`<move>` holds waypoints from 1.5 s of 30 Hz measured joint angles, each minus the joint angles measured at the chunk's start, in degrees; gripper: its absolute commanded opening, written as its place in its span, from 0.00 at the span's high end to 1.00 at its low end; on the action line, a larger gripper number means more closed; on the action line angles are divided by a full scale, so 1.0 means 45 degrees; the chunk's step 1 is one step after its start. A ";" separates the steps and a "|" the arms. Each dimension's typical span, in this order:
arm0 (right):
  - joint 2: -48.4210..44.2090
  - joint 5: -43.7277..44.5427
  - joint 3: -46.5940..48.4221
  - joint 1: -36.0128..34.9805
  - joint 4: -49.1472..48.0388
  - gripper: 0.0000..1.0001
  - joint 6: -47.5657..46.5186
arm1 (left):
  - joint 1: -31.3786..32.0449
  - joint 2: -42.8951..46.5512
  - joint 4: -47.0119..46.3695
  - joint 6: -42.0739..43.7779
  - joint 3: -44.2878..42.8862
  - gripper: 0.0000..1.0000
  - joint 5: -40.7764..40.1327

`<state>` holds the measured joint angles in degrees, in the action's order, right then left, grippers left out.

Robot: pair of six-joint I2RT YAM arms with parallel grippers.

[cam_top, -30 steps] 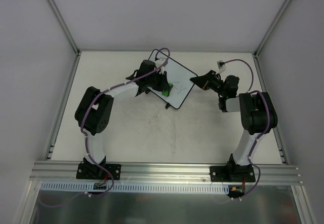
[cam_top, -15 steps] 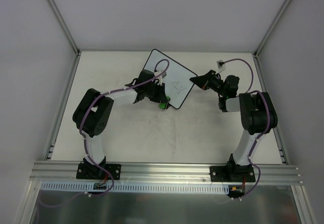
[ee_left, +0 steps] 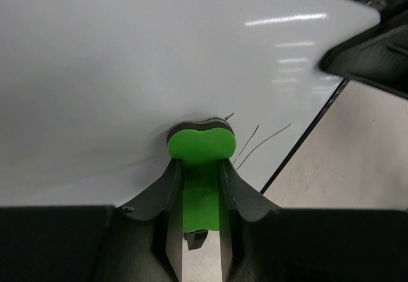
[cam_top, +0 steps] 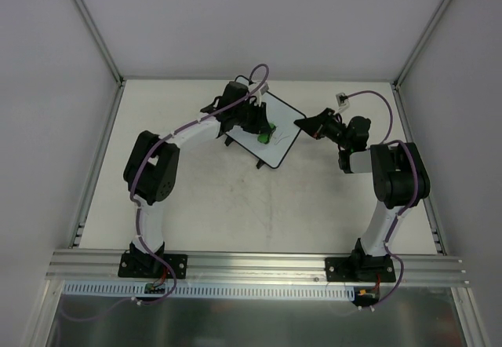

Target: Erase the whiteboard

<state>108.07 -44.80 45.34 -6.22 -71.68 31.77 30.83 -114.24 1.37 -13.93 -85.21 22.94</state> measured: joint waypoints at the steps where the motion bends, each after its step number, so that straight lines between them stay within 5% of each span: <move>1: 0.0000 0.0015 0.0000 0.0000 0.0005 0.99 0.0015 | 0.0000 -0.0155 0.0141 0.0015 -0.0427 1.00 -0.0005; 22: 0.0000 0.0083 -0.0005 -0.0010 0.0097 1.00 0.0136 | 0.0000 -0.0782 0.1185 0.0442 -0.2249 1.00 -0.0525; 45: 0.0000 -0.0010 0.0000 -0.0010 0.0092 1.00 -0.0024 | 0.1078 0.0403 0.1151 -0.0457 0.1603 1.00 -0.0471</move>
<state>108.07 -44.84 45.34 -6.26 -71.26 31.66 35.68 -112.42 6.55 -15.99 -78.00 20.82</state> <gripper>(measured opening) 0.088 0.185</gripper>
